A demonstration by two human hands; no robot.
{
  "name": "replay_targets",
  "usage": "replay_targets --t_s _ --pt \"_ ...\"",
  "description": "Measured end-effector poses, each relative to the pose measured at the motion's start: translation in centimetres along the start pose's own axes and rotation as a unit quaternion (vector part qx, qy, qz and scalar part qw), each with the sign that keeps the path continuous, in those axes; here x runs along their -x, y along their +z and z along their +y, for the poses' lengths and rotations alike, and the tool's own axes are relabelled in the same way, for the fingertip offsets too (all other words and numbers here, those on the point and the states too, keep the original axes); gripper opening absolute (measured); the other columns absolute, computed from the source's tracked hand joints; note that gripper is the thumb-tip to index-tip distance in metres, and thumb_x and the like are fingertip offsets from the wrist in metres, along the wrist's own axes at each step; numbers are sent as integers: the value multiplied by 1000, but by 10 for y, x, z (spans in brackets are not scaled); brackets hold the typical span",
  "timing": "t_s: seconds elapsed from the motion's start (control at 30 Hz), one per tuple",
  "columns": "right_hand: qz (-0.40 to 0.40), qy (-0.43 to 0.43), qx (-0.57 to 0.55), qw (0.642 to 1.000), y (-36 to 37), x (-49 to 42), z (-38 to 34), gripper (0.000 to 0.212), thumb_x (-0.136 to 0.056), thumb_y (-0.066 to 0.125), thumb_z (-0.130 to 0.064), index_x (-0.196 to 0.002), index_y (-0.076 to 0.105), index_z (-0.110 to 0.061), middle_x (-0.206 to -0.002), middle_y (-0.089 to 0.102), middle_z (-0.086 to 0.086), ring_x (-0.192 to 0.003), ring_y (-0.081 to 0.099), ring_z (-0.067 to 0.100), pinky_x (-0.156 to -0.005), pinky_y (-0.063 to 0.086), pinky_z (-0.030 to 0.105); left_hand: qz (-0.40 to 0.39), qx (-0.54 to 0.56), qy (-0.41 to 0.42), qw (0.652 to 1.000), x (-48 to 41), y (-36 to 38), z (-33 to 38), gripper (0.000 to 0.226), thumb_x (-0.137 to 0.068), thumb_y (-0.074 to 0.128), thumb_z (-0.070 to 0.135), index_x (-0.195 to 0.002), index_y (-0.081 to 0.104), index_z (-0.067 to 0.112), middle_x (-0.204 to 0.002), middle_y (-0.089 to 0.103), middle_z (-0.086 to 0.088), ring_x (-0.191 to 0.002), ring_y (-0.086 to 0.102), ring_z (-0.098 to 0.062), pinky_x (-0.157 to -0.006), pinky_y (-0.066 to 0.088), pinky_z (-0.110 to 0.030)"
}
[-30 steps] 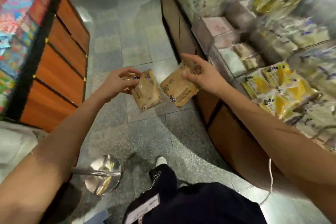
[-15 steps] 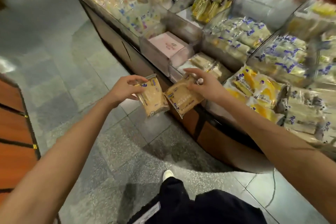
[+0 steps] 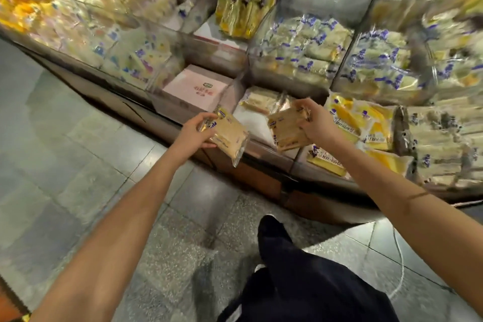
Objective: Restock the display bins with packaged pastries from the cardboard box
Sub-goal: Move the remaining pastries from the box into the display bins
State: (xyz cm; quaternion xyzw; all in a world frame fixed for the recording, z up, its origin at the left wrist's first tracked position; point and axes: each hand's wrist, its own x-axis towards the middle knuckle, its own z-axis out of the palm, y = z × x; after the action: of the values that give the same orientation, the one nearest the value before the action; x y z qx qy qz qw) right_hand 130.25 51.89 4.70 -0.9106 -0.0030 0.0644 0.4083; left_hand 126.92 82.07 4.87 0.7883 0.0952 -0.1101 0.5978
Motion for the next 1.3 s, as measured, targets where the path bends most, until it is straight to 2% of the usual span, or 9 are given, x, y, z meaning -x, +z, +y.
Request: replay_targets --t_s 0.13,0.33,0.47,0.6,0.67,0.8,1.0,1.13,1.3 --pt "11 51 -6 999 0 -38 24 55 -85 55 0 -136 51 -21 -126 55 14 -107 56 30 -77 46 32 -13 10 3 1000 -63 19 0 29 -94 58 1 -115 57 21 -135 47 -4 -95 65 -22 -69 62 -32" --pt "-4 147 -35 988 13 -96 42 56 -85 46 8 -134 51 -20 -117 56 5 -94 52 21 -49 36 11 -70 27 -65 995 -143 41 -6 39 -95 53 -6 -120 51 24 -141 40 -6 -110 61 -30 -72 62 -32" --pt "-16 177 -63 982 24 -117 50 55 -84 47 9 -133 50 -18 -120 54 2 -93 52 17 -47 41 10 -105 34 -104 988 -180 48 -10 43 -94 53 -8 -116 54 29 -147 35 -5 -115 59 -32 -73 61 -31" --pt "-13 205 -106 973 34 -120 59 54 -84 52 8 -129 50 -22 -130 55 -1 -73 58 13 -58 54 35 -120 75 -133 981 -200 48 -19 45 -92 56 -7 -123 53 25 -147 36 -4 -111 61 -28 -74 61 -32" --pt "-19 210 -94 973 40 -123 62 55 -84 54 6 -132 49 -21 -129 55 2 -80 60 16 -53 48 23 -135 94 -149 975 -208 45 -21 45 -92 55 -7 -126 53 24 -145 37 -3 -109 62 -27 -77 61 -34" --pt "-4 229 -56 972 55 -128 66 53 -85 61 -2 -135 49 -17 -130 52 11 -116 51 27 -83 40 22 -177 113 -181 961 -217 41 -20 46 -93 55 -5 -127 55 26 -145 39 -5 -116 60 -34 -84 59 -41" --pt "90 250 -79 961 53 -131 65 55 -87 51 9 -134 50 -19 -125 45 11 -106 49 21 -83 33 11 -176 159 -140 961 -234 45 -6 43 -94 53 -4 -123 56 27 -138 47 -3 -117 59 -27 -86 58 -40" --pt "143 261 -90 950 59 -137 63 56 -86 45 15 -134 53 -12 -129 39 11 -105 43 16 -72 29 -6 -120 85 -129 981 -254 72 -13 50 -94 51 -9 -129 48 27 -145 41 -9 -119 57 -28 -81 59 -30" --pt "203 281 -89 934 67 -151 64 54 -91 47 12 -141 48 -7 -138 33 10 -111 44 14 -80 28 -6 -150 -273 -11 950 -266 83 -14 63 -94 62 13 -148 34 31 -140 34 -10 -102 54 -21 -86 44 -26"
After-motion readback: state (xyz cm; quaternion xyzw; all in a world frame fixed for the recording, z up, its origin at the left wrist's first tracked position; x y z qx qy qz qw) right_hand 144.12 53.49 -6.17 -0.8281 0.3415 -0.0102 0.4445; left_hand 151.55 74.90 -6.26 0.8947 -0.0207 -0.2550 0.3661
